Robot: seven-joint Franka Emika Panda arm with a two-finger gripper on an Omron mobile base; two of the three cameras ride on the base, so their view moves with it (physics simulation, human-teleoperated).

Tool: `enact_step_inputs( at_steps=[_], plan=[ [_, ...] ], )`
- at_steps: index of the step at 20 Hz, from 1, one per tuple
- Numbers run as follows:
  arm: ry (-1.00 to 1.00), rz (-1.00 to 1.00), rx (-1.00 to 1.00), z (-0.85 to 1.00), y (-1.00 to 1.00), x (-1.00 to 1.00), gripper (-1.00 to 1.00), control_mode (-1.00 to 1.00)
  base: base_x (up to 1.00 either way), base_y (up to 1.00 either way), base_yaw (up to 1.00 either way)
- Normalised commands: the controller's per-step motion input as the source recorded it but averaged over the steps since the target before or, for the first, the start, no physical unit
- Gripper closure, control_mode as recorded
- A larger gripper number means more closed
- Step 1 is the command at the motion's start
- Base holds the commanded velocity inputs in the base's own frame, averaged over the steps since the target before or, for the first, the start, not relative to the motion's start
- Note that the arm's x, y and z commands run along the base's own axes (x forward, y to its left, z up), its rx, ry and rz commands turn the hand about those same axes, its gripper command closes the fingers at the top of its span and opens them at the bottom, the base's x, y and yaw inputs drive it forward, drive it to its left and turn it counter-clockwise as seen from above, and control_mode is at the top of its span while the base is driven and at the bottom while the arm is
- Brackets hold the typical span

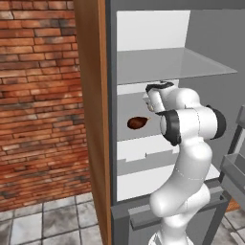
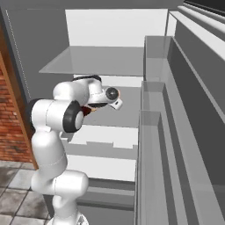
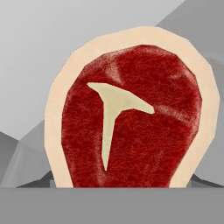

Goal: Place the steak on the counter behind the older steak on the same shelf of the fridge to maintain FIFO order. Close the fridge door when finished.

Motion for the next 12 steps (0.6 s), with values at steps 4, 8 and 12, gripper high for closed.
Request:
enact_step_inputs(
  at_steps=[4,8,12],
  plan=[
    [0.00,0.05,-0.04,-0.23,0.00,0.43,1.00,-1.00,0.00,0.00,0.00],
    [0.00,0.05,-0.02,-0.25,0.00,0.35,1.00,-1.00,0.00,0.00,0.00],
    [0.00,0.05,-0.02,-0.20,0.00,0.32,1.00,-1.00,0.00,0.00,0.00]
  ],
)
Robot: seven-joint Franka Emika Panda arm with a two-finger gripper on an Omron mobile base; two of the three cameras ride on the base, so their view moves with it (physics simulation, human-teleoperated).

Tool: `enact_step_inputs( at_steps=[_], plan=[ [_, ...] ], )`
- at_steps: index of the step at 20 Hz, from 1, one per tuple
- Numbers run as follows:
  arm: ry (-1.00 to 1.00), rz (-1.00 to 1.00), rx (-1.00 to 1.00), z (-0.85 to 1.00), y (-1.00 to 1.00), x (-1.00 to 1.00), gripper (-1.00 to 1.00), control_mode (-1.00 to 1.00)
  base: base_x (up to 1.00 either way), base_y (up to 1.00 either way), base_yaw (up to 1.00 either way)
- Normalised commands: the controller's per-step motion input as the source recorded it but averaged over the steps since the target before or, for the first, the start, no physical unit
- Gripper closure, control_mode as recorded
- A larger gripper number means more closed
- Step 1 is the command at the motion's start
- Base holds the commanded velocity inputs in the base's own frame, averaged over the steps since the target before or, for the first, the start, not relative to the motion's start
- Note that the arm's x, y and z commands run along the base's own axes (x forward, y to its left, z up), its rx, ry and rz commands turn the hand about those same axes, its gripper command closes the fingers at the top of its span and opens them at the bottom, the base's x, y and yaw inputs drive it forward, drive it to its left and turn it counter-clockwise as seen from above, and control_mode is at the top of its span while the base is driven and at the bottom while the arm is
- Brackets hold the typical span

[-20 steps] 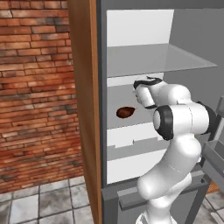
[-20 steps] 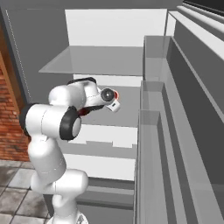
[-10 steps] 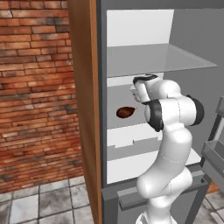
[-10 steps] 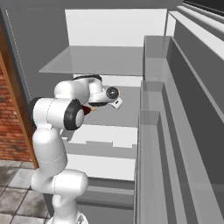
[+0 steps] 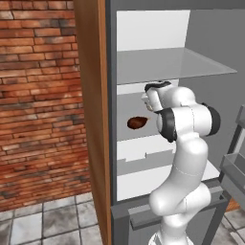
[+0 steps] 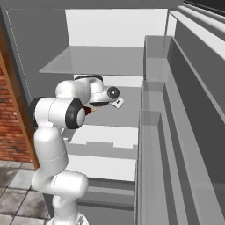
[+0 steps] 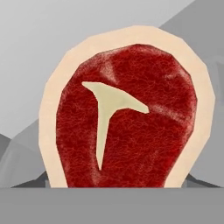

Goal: Place the steak on the counter behind the older steak on the same shelf of the fridge to maintain FIFO order. Close the fridge door when finished.

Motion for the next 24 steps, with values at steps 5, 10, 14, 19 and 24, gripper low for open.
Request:
enact_step_inputs(
  at_steps=[5,10,14,19,24],
  plan=[
    [0.00,0.05,-0.02,-0.31,0.00,0.35,1.00,-1.00,0.00,0.00,0.00],
    [0.00,0.03,-0.02,-0.39,0.00,0.29,-1.00,-1.00,0.00,0.00,0.00],
    [-0.01,0.01,0.00,-0.18,0.00,0.03,-1.00,-1.00,0.00,0.00,0.00],
    [-0.07,0.01,0.00,-0.13,0.00,-0.03,-1.00,-1.00,0.00,0.00,0.00],
    [-0.12,0.00,0.00,0.00,0.00,-0.45,-1.00,-1.00,0.00,0.00,0.00]
  ],
)
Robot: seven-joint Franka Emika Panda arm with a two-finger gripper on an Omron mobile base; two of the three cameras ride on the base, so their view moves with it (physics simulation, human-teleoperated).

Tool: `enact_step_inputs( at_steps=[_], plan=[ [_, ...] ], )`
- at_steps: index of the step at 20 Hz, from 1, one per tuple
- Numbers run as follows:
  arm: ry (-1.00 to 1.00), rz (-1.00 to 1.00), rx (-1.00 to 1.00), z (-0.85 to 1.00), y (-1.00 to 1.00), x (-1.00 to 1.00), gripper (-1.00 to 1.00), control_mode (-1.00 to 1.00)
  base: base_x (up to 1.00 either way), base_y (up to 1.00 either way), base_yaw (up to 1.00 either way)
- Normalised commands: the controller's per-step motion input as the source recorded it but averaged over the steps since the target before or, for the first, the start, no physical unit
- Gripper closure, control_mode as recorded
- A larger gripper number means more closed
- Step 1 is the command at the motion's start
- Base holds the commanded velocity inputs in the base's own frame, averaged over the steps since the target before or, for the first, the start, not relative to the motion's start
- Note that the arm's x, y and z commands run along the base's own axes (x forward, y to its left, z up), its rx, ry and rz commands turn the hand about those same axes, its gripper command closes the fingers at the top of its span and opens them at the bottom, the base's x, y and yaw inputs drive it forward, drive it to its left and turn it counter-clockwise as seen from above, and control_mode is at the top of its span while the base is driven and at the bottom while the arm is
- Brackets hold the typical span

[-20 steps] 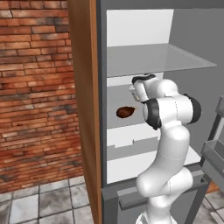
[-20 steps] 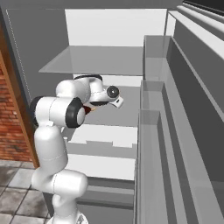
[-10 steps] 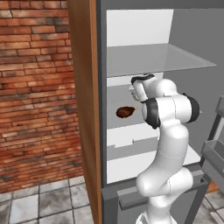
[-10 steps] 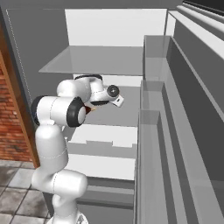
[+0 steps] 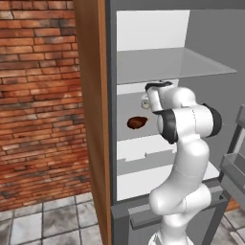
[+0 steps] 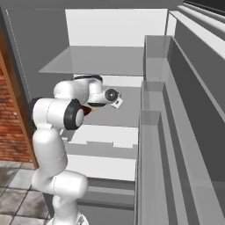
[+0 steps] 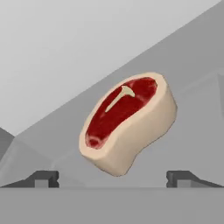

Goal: Place the steak on the counter behind the older steak on the same shelf of the fridge to maintain FIFO order. Close the fridge door when finished.

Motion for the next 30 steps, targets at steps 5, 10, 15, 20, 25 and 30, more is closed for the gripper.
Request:
enact_step_inputs(
  at_steps=[5,10,15,20,25,30],
  plan=[
    [-0.19,0.00,0.00,0.01,0.00,-0.94,-1.00,-1.00,0.00,0.00,0.00],
    [-0.18,0.00,0.00,0.26,0.00,-1.00,-1.00,-1.00,0.00,0.00,0.00],
    [-0.09,0.00,-0.07,0.92,0.05,-0.80,-1.00,-1.00,0.00,0.00,0.00],
    [-0.02,0.01,-0.22,1.00,0.01,-0.45,-1.00,-1.00,0.00,0.00,0.00],
    [-0.02,0.01,-0.27,0.99,0.00,-0.63,-1.00,-1.00,0.00,0.00,0.00],
    [0.00,0.00,-0.23,1.00,0.00,-0.77,-1.00,-1.00,0.00,0.00,0.00]
  ],
)
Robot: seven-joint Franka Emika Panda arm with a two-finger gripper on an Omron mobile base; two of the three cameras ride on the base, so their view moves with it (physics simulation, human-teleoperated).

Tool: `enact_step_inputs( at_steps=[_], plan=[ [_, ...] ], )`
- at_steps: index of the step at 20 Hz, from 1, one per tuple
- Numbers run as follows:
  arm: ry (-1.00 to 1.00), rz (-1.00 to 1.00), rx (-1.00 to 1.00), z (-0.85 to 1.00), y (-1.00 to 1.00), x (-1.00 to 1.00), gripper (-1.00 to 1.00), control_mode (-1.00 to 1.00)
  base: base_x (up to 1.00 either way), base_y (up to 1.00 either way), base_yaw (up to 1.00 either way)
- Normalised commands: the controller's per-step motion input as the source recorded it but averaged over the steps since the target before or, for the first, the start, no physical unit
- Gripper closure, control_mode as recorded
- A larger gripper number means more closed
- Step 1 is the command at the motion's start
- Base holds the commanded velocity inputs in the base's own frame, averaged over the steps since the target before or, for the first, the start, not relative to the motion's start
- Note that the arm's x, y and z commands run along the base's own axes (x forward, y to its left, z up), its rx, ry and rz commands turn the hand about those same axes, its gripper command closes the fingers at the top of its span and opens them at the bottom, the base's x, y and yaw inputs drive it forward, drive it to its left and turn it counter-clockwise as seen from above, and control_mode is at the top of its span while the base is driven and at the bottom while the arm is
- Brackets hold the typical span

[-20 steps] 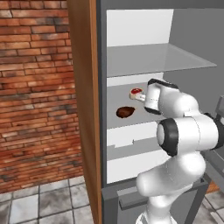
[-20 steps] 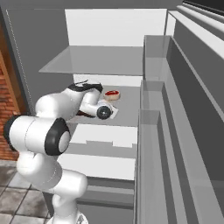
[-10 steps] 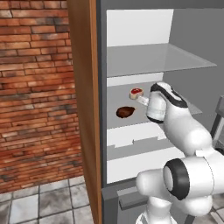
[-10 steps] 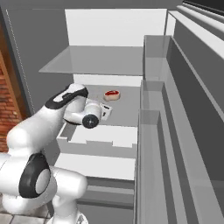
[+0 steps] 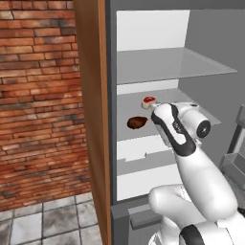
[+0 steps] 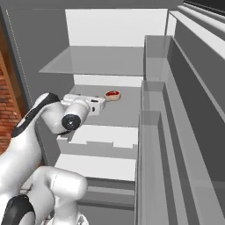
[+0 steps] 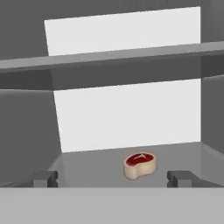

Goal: Place the steak on the counter behind the older steak on the same shelf of the fridge to maintain FIFO order. Close the fridge door when finished.

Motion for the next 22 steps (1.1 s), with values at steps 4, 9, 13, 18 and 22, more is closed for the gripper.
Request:
enact_step_inputs(
  at_steps=[4,9,13,18,22],
  plan=[
    [0.09,0.00,-0.15,0.89,0.04,-0.70,-1.00,-1.00,0.00,0.00,0.00],
    [0.19,0.00,-0.08,0.71,0.07,-0.85,-1.00,-1.00,0.00,0.00,0.00],
    [0.12,0.00,-0.01,0.24,0.14,-1.00,-1.00,-1.00,0.00,0.00,0.00],
    [0.09,0.00,0.00,-0.02,0.23,-1.00,-1.00,-1.00,0.00,0.00,0.00],
    [0.04,0.00,0.00,-0.33,0.27,-1.00,-1.00,-1.00,0.00,0.00,0.00]
  ],
)
